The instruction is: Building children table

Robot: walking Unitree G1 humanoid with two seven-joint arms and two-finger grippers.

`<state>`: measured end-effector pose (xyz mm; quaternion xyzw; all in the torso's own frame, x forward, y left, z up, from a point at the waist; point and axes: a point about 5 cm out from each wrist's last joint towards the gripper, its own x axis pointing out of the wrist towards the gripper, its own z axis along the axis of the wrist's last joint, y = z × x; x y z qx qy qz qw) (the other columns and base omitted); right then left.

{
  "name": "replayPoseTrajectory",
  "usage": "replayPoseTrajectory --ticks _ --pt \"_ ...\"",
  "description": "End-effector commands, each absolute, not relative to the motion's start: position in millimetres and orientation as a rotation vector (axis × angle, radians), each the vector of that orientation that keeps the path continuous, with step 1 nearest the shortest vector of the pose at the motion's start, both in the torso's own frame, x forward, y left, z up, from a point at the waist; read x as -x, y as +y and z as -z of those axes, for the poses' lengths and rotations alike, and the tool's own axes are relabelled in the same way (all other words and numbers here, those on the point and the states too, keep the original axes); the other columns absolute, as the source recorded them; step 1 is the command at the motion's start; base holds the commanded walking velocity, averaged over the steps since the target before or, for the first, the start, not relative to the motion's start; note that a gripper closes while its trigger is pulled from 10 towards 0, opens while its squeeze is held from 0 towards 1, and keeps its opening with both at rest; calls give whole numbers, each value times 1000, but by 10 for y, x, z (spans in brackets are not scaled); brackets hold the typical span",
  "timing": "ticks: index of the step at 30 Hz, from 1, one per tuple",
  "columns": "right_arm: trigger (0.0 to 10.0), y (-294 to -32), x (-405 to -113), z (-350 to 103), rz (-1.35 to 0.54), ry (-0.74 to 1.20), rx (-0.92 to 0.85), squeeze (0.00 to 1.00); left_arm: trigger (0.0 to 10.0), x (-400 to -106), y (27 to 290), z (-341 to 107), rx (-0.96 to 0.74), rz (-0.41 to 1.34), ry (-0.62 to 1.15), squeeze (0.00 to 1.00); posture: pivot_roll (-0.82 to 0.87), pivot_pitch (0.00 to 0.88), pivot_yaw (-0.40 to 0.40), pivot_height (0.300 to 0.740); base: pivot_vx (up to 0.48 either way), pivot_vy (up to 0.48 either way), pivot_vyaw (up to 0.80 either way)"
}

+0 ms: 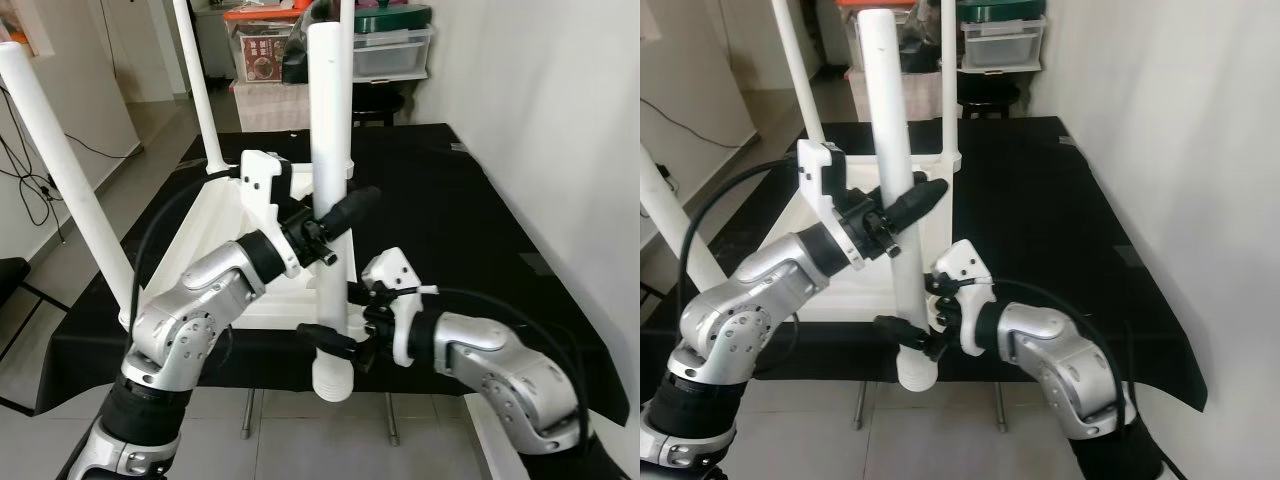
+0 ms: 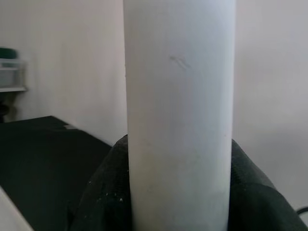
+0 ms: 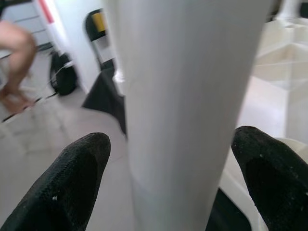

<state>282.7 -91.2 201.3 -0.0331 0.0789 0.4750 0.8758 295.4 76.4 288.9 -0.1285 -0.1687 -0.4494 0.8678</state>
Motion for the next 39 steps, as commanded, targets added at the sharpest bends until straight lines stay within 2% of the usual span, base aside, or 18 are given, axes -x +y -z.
replayPoseTrajectory --ticks 1,10,13,23,24,25,39 --pt "10000 -841 -2827 -2001 -999 180 65 0 0 -2928 767 -2919 262 943 -381 0 -61 68 15 740 0 0 0" --pt "10000 -714 -2834 -1967 -998 174 53 0 0 -2938 756 -2933 260 945 -390 0 -54 63 12 740 0 0 0" --pt "10000 -630 -2923 -1870 -907 174 64 0 0 -2958 747 -2986 275 939 -412 0 -49 59 7 740 0 0 0" --pt "10000 -487 -3028 -1847 -819 151 51 0 0 -2959 712 -3025 293 941 -429 0 -38 58 4 740 0 0 0" --pt "2745 -464 -3037 -1850 -815 144 47 0 0 -2958 708 -3029 294 942 -430 0 -37 59 4 740 0 0 0" --pt "0 -450 -3041 -1853 -812 139 41 0 0 -2958 705 -3031 296 942 -431 0 -37 59 4 740 0 0 0" --pt "0 -470 -3115 -1962 -757 64 -41 0 0 -2951 668 -3039 311 947 -435 0 -43 60 5 740 0 0 0"
